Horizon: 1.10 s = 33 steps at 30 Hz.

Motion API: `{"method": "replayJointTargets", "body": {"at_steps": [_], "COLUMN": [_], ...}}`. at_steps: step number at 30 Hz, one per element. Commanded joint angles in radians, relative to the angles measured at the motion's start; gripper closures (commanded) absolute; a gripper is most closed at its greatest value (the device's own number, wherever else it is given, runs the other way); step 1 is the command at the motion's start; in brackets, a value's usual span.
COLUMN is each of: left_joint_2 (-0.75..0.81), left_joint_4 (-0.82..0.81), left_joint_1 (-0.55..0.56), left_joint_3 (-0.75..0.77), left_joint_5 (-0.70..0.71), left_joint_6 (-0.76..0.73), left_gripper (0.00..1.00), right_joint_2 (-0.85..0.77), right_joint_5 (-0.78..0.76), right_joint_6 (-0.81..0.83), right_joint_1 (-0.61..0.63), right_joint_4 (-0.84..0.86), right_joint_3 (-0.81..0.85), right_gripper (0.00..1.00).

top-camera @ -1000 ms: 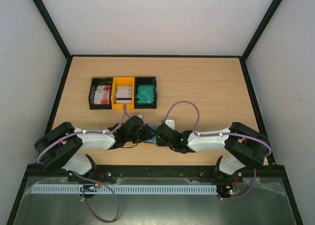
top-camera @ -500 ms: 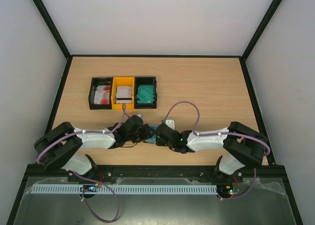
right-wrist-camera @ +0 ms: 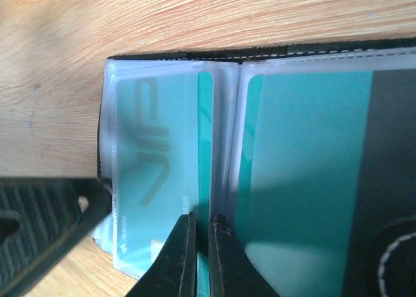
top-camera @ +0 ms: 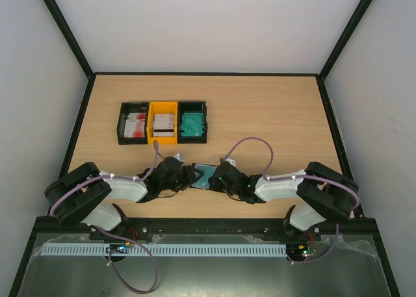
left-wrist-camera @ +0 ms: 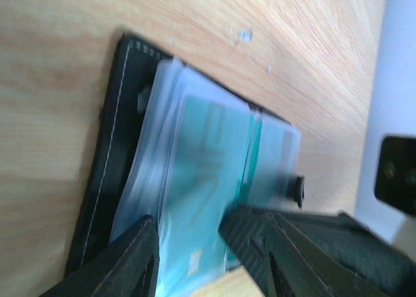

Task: Put the credit cards into the card holder
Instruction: Turn over the card slot in the card holder.

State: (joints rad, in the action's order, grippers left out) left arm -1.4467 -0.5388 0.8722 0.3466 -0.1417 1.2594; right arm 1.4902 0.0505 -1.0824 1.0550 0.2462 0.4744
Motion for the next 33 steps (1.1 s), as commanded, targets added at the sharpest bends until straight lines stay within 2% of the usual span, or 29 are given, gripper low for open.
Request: {"method": "replayJointTargets", "body": {"at_steps": [1,7,11,16,24,33], "left_joint_2": [0.032,-0.003,-0.022,-0.063,-0.106,-0.145], "left_joint_4": [-0.154,-0.256,-0.206,-0.240,-0.542,-0.618], "left_joint_1": [0.000,-0.002,-0.002,-0.003,-0.015,-0.015], "left_joint_3": [-0.082,-0.071,-0.047,-0.041,-0.085,-0.074], "left_joint_5": [-0.122,-0.206,-0.194,-0.207,-0.241,-0.260], "left_joint_6": [0.030,0.009,-0.016,-0.019,0.052,0.060], "left_gripper": [0.54,0.54,0.54,0.53,0.54,0.62], "right_joint_2": [0.001,-0.023,-0.026,-0.015,-0.017,-0.025], "right_joint_5": [0.140,0.232,0.235,0.247,0.268,0.266], "right_joint_6": [0.009,0.018,0.021,0.017,-0.009,-0.014], "right_joint_1": [-0.051,-0.085,-0.088,-0.087,-0.087,-0.087], "right_joint_4": [0.076,0.161,0.159,0.176,0.263,0.265], "right_joint_3": [-0.095,-0.132,-0.133,-0.136,-0.165,-0.163], "right_gripper": [0.96,0.95,0.95,0.94,0.89,0.89]}}
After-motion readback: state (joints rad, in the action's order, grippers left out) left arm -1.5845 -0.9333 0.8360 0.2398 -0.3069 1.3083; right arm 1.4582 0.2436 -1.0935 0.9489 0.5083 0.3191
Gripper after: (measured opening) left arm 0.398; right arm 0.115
